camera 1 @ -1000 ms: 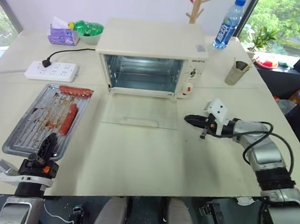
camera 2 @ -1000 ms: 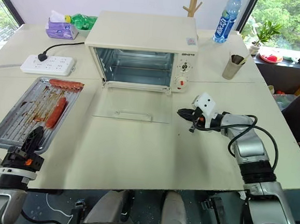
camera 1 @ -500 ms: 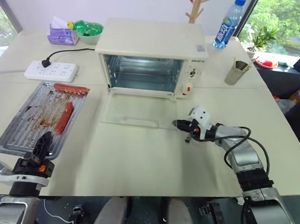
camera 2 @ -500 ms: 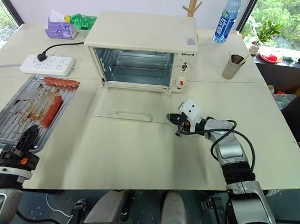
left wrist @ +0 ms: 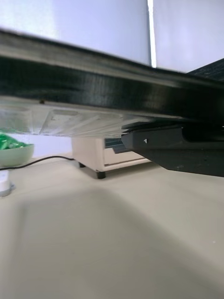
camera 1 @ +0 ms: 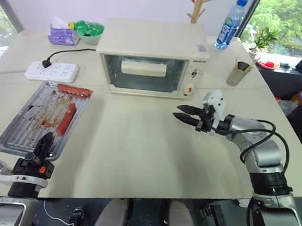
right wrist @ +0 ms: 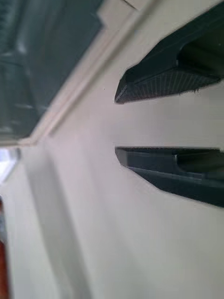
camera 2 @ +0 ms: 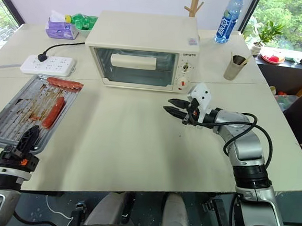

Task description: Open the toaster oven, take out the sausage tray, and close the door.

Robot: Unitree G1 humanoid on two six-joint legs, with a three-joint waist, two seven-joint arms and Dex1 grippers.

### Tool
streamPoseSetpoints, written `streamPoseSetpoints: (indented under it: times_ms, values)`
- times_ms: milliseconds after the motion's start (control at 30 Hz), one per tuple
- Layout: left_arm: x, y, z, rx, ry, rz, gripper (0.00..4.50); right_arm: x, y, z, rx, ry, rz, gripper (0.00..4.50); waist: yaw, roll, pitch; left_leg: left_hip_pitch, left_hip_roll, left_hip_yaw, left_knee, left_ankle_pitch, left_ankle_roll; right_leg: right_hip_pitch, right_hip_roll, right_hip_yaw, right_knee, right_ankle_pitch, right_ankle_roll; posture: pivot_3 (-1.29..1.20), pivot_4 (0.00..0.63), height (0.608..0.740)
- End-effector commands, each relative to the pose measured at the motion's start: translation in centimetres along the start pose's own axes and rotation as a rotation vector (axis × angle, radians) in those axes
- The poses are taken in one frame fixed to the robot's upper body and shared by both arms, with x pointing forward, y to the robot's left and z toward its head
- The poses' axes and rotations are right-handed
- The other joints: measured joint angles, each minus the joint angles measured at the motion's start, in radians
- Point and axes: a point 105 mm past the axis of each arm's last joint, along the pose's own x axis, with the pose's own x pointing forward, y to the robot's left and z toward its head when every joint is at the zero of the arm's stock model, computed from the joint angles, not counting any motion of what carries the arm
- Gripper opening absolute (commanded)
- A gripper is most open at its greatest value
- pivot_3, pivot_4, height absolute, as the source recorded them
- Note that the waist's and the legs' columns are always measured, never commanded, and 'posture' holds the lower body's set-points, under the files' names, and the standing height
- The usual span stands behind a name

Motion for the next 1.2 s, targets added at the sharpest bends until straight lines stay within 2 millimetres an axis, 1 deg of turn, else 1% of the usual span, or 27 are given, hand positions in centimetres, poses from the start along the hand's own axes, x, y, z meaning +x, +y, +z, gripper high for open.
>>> streamPoseSetpoints:
  times_ms: [33, 67, 100, 167, 267, 333, 467, 533, 633, 800, 867, 1000, 1200]
  values:
    - [0.4, -1.0, -0.3, 0.006, 0.026, -0.041, 0.00, -1.0, 0.9, 1.2, -0.129, 0.003, 0.045, 3.67, 0.003, 0.000, 0.000, 0.000, 0.000, 0.000, 0.000, 0.000, 0.000, 0.000, 0.000, 0.000, 0.000, 0.000, 0.000, 0.00, 0.150, 0.740]
    - [0.5, -1.0, -0.5, 0.005, 0.040, -0.041, 0.00, -1.4, 1.2, 1.1, -0.139, 0.012, 0.059, 4.19, 0.004, 0.000, 0.000, 0.000, 0.000, 0.000, 0.000, 0.000, 0.000, 0.000, 0.000, 0.000, 0.000, 0.000, 0.000, 0.00, 0.150, 0.740]
    - [0.6, -0.9, -0.8, 0.005, 0.059, -0.039, 0.00, -1.7, 1.5, 1.0, -0.144, 0.020, 0.078, 4.43, 0.005, 0.000, 0.000, 0.000, 0.000, -0.001, -0.001, 0.000, 0.000, 0.000, 0.000, -0.001, 0.000, 0.000, 0.000, 0.00, 0.150, 0.740]
    - [0.8, -0.8, -1.3, 0.010, 0.099, -0.033, 0.00, -2.5, 2.3, 0.6, -0.136, 0.047, 0.128, 4.43, 0.006, 0.000, 0.000, 0.000, 0.000, -0.001, -0.001, -0.001, 0.000, 0.000, 0.000, 0.000, 0.000, 0.000, 0.000, 0.00, 0.150, 0.740]
    - [0.9, -0.5, -1.5, 0.015, 0.130, -0.030, 0.00, -3.6, 3.4, 0.0, -0.087, 0.078, 0.182, 4.43, 0.004, 0.000, 0.000, -0.001, 0.000, -0.001, 0.000, -0.001, 0.000, 0.000, 0.000, 0.000, 0.000, 0.000, 0.000, 0.00, 0.150, 0.740]
    - [1.1, -0.1, -1.5, 0.013, 0.149, -0.025, 0.00, -4.3, 3.9, -0.5, -0.081, 0.099, 0.201, 4.43, 0.003, -0.001, 0.000, 0.000, 0.000, 0.000, 0.000, -0.001, 0.000, 0.000, 0.000, 0.000, 0.000, 0.000, 0.000, 0.00, 0.150, 0.740]
    - [1.4, 0.9, -2.8, 0.006, 0.270, -0.020, 0.00, -5.2, 4.7, -1.1, -0.061, 0.126, 0.204, 4.43, 0.003, 0.000, 0.000, 0.000, 0.001, 0.000, 0.000, -0.001, 0.000, 0.000, -0.001, 0.000, 0.000, 0.000, 0.001, 0.00, 0.150, 0.740]
    - [1.4, 1.1, -3.7, 0.009, 0.363, -0.035, 0.00, -5.5, 4.8, -1.2, -0.062, 0.131, 0.196, 4.43, 0.003, -0.001, 0.000, 0.000, 0.001, 0.000, 0.000, -0.001, 0.000, 0.000, -0.001, 0.000, 0.000, 0.000, 0.001, 0.00, 0.150, 0.740]
    - [1.6, 2.1, -5.4, 0.007, 0.567, -0.025, 0.00, -6.7, 4.7, -1.3, -0.077, 0.157, 0.166, 4.43, 0.008, 0.000, 0.000, 0.000, 0.001, 0.000, 0.000, -0.001, 0.000, 0.000, 0.000, -0.001, 0.000, 0.000, 0.001, 0.00, 0.150, 0.740]
    - [2.4, 3.1, -6.2, -0.001, 0.781, -0.012, 0.00, -8.1, 4.3, -0.9, -0.065, 0.167, 0.085, 4.43, 0.005, 0.001, 0.001, -0.001, 0.001, 0.001, 0.000, -0.001, -0.001, 0.000, -0.001, -0.001, 0.000, 0.000, 0.001, 0.00, 0.150, 0.740]
    - [2.9, 3.1, -6.7, -0.005, 0.848, -0.013, 0.00, -8.6, 4.4, -0.8, -0.059, 0.173, 0.063, 4.43, 0.004, 0.002, 0.001, -0.001, 0.001, 0.000, -0.001, -0.001, -0.001, 0.000, -0.001, -0.002, 0.000, 0.000, 0.001, 0.00, 0.150, 0.740]
    - [4.8, 2.6, -8.1, -0.009, 0.963, -0.046, 0.00, -9.4, 5.1, -0.9, -0.053, 0.186, 0.024, 4.43, 0.009, 0.002, 0.001, -0.001, 0.001, 0.000, -0.001, -0.001, 0.000, -0.001, -0.001, -0.001, 0.001, 0.000, 0.001, 0.00, 0.150, 0.740]
    - [7.3, 2.1, -9.9, -0.003, 1.070, -0.079, 0.00, -10.4, 5.7, -0.9, -0.047, 0.205, -0.035, 4.43, 0.004, 0.002, 0.001, -0.001, 0.001, 0.000, -0.001, -0.001, 0.000, -0.001, -0.001, -0.001, 0.001, 0.000, 0.001, 0.00, 0.150, 0.740]
